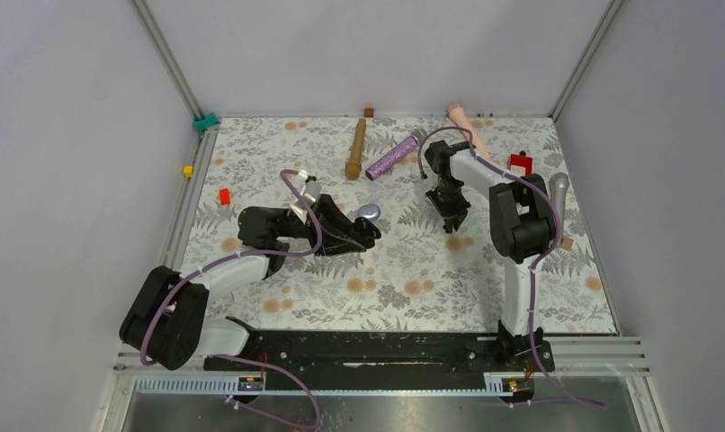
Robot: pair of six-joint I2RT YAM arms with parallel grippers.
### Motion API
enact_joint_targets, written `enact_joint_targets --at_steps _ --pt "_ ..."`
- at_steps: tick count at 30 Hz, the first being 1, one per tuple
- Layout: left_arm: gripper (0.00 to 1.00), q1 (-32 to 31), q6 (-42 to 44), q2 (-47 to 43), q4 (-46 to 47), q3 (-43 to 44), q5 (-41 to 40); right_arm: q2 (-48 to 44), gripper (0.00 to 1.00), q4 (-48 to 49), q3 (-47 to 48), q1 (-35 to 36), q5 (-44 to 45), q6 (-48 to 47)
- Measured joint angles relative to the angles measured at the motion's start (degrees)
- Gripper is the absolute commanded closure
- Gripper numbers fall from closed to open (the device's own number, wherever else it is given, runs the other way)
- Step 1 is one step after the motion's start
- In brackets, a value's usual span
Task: Insert the wireless bluetooth earbuds into the charging case
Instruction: Pick up the earbud from the center of the board.
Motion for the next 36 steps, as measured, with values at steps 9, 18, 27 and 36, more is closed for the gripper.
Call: enact_joint_targets --at_steps 9,18,27,36 --pt "1.0 0.0 0.0 0.0 0.0 0.0 0.02 0.0 0.78 -0.02 0.26 -0.92 -0.96 0.66" --pt "1.0 0.0 0.02 0.0 0.0 0.0 0.04 0.0 0.78 -0.04 1.07 -1.09 -1.62 1.11" --pt "1.0 0.0 0.0 0.0 0.0 0.0 0.07 -0.02 0.78 -0.61 1.27 -1.36 -3.08 1.33" --pt "1.0 0.0 0.0 0.0 0.0 0.0 0.07 0.0 0.79 -0.74 1.64 -1.84 -2.34 1.51"
